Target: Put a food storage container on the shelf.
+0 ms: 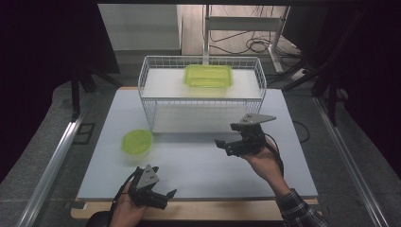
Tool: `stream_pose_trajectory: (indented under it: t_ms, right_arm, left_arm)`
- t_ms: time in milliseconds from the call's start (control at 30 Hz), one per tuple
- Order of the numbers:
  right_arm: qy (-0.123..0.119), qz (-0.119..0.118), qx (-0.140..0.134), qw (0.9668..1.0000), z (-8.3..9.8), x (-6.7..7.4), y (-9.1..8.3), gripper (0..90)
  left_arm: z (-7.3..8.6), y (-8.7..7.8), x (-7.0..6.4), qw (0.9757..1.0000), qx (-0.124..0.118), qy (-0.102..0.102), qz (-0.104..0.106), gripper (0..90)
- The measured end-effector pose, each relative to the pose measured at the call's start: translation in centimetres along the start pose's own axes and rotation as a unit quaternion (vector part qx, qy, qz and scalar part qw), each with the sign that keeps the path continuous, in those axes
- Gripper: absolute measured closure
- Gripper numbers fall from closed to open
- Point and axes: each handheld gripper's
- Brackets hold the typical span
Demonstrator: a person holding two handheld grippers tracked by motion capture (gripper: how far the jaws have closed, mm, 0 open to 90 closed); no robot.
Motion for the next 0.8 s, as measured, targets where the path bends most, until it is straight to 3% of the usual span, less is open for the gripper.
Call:
stream_pose_trajectory:
  t_ms: [133,433,800]
  right_arm:
    - [0.008,0.003,-0.005,1.0,2.1,-0.2,-0.3,8.1]
    - [0.01,0.004,-0.009,0.9999,4.9,0.2,-0.9,6.0]
    - [-0.004,0.014,0.033,0.9993,9.1,1.2,-1.2,6.0]
  left_arm:
    - [0.0,0.2,-0.1,0.9999,0.01,0.005,-0.003,1.2]
    - [0.0,0.2,-0.2,0.9996,0.017,0.017,-0.012,1.3]
    - [0.0,0.4,-0.4,0.9989,0.026,0.033,-0.021,1.4]
Point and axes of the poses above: each handheld gripper's, and its own axes: y roughly forward along the jaws, z roughly out of its underside, x roughly to its left, and after that the axes turned 2 degrees about -z, right-handed
